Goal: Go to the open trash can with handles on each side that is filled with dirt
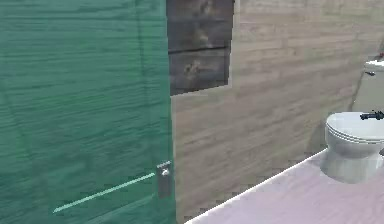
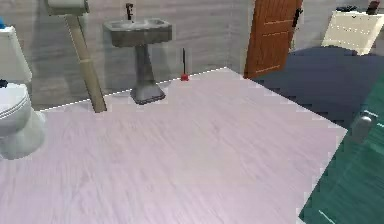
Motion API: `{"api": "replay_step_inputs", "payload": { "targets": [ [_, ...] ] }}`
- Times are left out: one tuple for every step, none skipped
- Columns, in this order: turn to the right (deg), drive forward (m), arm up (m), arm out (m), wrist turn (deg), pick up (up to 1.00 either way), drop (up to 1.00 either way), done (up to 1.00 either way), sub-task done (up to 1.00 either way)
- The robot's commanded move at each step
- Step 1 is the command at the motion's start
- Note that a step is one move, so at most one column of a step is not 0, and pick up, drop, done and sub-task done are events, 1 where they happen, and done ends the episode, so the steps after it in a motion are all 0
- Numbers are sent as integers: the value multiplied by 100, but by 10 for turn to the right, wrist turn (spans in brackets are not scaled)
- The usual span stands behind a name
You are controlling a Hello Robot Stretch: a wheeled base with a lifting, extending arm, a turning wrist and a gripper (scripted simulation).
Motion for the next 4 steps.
{"api": "replay_step_inputs", "payload": {
  "targets": [
    [-450, 0, 0, 0, 0, 0, 0, 0, 0],
    [-450, 0, 0, 0, 0, 0, 0, 0, 0],
    [-450, 0, 0, 0, 0, 0, 0, 0, 0],
    [-180, 0, 0, 0, 0, 0, 0, 0, 0]
  ]
}}
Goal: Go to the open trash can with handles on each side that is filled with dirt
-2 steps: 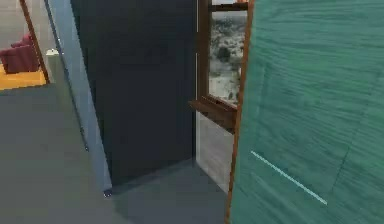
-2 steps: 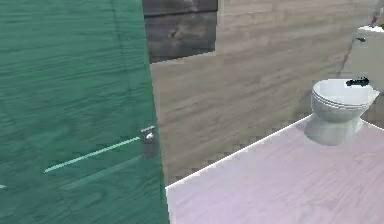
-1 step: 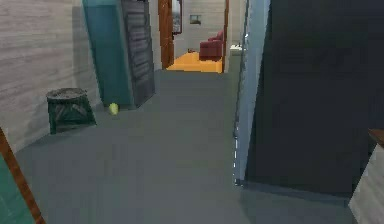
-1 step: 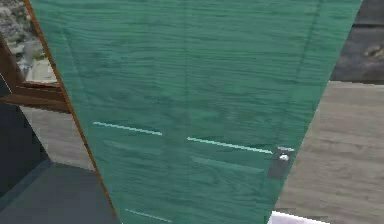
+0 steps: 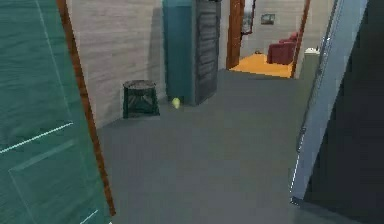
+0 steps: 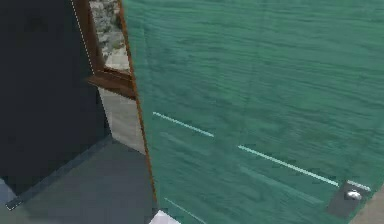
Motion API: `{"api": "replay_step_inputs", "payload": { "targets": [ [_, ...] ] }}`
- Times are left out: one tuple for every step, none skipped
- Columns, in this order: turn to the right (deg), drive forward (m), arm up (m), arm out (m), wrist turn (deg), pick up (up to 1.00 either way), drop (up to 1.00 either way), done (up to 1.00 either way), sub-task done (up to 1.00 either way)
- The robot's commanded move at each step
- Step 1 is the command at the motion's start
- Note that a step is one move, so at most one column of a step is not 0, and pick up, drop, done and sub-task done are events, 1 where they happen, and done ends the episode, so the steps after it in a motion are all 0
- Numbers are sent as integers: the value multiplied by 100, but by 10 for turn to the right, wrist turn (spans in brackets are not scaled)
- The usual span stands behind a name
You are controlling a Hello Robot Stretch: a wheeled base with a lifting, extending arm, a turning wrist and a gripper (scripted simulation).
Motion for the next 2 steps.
{"api": "replay_step_inputs", "payload": {
  "targets": [
    [0, 100, 0, 0, 0, 0, 0, 0, 0],
    [-210, 0, 0, 0, 0, 0, 0, 0, 0]
  ]
}}
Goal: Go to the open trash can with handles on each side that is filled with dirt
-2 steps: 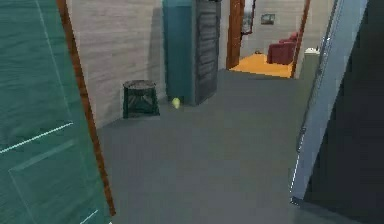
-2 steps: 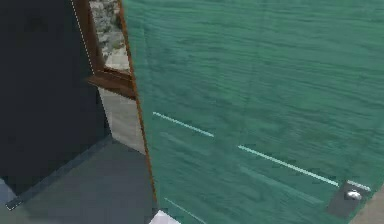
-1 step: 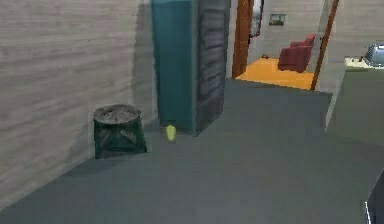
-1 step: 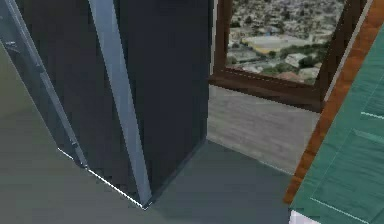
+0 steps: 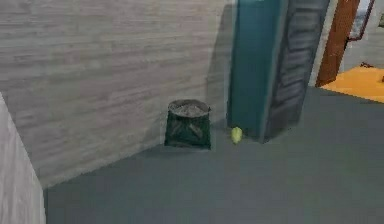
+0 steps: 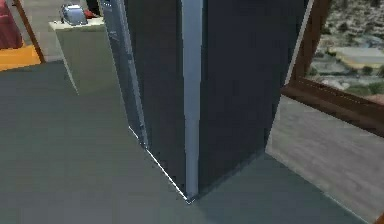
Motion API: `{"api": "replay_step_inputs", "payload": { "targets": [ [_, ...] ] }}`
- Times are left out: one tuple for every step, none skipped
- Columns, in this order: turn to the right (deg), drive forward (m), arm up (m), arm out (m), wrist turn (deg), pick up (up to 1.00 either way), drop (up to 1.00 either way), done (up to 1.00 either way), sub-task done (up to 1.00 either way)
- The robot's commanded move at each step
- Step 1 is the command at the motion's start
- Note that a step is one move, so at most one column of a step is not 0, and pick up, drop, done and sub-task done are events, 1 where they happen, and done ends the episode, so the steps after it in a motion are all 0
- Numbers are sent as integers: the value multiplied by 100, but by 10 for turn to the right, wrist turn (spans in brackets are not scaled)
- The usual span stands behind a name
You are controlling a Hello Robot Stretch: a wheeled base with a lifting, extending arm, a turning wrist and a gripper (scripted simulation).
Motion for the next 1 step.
{"api": "replay_step_inputs", "payload": {
  "targets": [
    [0, 5, 0, 0, 0, 0, 0, 0, 0]
  ]
}}
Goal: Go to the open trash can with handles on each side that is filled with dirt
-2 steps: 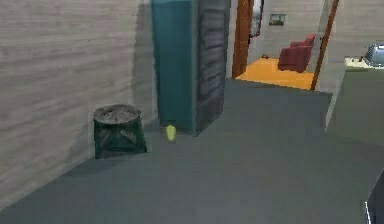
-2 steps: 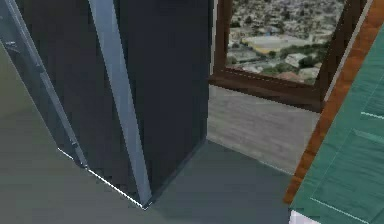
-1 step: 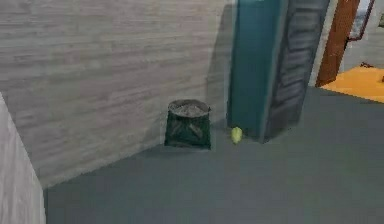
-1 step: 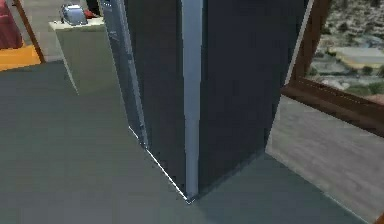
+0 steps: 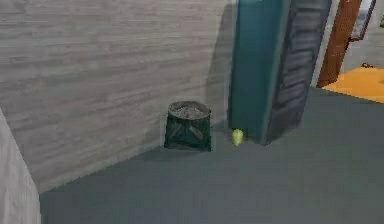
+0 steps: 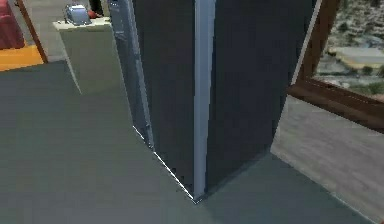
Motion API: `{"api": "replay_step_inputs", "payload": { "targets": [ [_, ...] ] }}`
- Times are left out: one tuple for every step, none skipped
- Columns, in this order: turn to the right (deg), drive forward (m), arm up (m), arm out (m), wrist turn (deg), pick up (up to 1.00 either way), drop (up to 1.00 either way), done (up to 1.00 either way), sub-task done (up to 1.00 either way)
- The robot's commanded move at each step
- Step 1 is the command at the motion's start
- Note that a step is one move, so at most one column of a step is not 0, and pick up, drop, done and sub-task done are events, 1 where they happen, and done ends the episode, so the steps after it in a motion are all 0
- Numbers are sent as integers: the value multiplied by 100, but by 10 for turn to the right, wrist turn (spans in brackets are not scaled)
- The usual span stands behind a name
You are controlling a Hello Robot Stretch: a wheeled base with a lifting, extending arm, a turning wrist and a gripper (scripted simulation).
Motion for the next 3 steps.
{"api": "replay_step_inputs", "payload": {
  "targets": [
    [120, 0, 0, 0, 0, 0, 0, 0, 0],
    [0, 95, 0, 0, 0, 0, 0, 0, 0],
    [-240, 0, 0, 0, 0, 0, 0, 0, 0]
  ]
}}
